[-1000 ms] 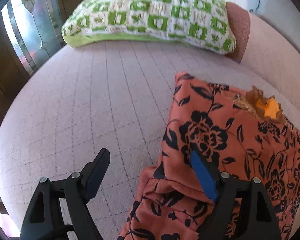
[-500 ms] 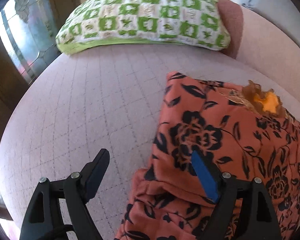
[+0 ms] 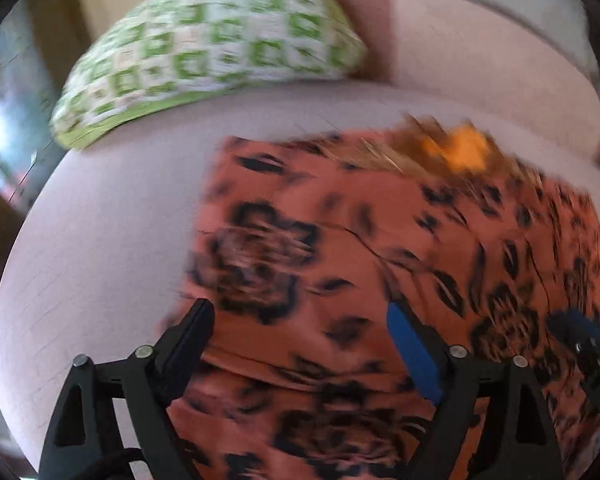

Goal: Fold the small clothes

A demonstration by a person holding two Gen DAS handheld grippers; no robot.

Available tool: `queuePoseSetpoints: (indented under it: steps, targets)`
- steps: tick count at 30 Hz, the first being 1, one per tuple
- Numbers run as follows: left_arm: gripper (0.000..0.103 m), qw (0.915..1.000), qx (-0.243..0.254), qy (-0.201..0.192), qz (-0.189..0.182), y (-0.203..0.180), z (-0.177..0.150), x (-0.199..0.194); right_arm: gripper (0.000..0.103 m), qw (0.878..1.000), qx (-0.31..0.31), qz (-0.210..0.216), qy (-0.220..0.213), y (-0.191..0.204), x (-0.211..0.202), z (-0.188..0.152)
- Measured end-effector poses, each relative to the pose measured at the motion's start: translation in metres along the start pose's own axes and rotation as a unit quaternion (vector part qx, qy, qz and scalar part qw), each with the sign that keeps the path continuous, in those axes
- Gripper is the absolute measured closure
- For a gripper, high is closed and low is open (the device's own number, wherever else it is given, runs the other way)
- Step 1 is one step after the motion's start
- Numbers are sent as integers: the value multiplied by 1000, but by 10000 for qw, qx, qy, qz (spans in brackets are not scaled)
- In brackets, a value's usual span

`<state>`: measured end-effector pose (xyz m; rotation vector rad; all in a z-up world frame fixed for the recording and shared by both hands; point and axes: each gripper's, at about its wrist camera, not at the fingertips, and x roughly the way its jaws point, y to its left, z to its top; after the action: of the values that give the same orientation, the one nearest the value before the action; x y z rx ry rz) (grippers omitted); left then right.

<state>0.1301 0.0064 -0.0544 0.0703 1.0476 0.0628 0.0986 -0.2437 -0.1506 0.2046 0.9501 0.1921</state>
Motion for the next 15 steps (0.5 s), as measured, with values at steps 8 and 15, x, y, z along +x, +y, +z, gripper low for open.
queuePoseSetpoints:
  steps: [8,15]
  targets:
    - [0,9997,-224,100,-4,-15,-17,14,65,9991,245,-134,-332,-13,-17,7]
    - [0,9997,-195,-133,118,-20,-32,4,56,9988,265,-387,-126,-21,-9,4]
